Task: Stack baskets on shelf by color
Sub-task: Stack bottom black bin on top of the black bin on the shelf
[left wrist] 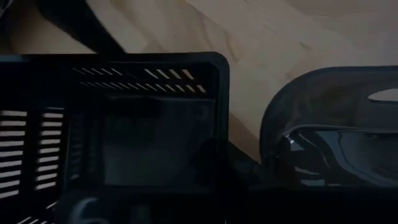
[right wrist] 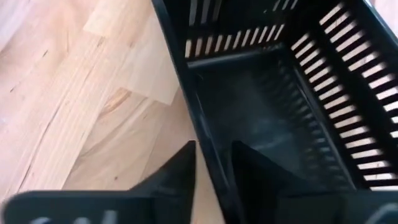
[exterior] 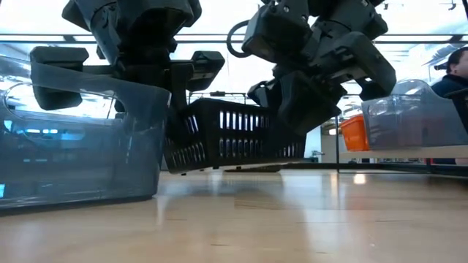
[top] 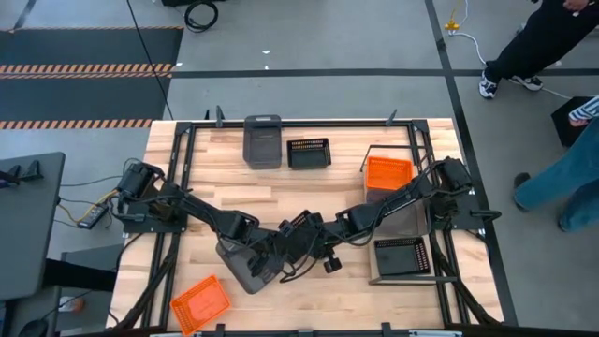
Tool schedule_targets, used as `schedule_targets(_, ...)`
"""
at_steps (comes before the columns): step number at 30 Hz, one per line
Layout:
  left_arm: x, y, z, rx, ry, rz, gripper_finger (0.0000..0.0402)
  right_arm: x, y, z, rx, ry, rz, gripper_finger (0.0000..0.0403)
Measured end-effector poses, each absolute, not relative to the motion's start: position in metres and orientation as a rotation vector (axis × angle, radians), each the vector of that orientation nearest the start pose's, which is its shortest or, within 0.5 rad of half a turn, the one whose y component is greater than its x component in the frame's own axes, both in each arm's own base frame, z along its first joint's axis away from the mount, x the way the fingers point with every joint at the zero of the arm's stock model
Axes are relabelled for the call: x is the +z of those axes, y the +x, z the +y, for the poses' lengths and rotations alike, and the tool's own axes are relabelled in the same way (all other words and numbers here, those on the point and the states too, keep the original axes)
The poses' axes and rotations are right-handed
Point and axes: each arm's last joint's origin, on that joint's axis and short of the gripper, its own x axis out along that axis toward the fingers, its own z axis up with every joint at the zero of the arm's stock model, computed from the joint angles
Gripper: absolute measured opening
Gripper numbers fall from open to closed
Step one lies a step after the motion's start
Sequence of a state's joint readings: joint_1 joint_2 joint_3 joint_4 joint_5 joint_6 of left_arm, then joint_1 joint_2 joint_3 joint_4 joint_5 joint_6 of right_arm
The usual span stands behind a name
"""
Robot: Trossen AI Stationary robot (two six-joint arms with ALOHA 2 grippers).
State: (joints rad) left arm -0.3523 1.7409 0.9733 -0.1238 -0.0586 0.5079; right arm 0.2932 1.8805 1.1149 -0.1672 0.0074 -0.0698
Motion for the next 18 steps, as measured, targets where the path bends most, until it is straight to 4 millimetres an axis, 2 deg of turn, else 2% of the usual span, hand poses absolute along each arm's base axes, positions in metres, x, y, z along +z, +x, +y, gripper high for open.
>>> schedule_targets(5,0.162,0.323,-0.117,-0.492,0.652,0.792,0.0018,0.150,0.358,0.112,0.308,-0.214,0.930,0.0019)
schedule_targets(6,0.162,0.323,-0.117,-0.491,0.649,0.791,0.0019,0.150,0.358,0.112,0.310,-0.217,0.930,0.0012)
schedule_targets(12,0.164,0.323,-0.116,-0.410,0.606,0.808,0.0028,0.150,0.358,0.113,0.301,-0.220,0.927,0.0015)
schedule_targets(15,0.174,0.319,-0.113,-0.265,0.633,0.814,0.0034,0.150,0.358,0.112,0.282,-0.227,0.925,0.0008)
schedule_targets(18,0.189,0.315,-0.111,-0.211,0.628,0.783,0.0044,0.152,0.359,0.111,0.246,-0.222,0.920,0.0010)
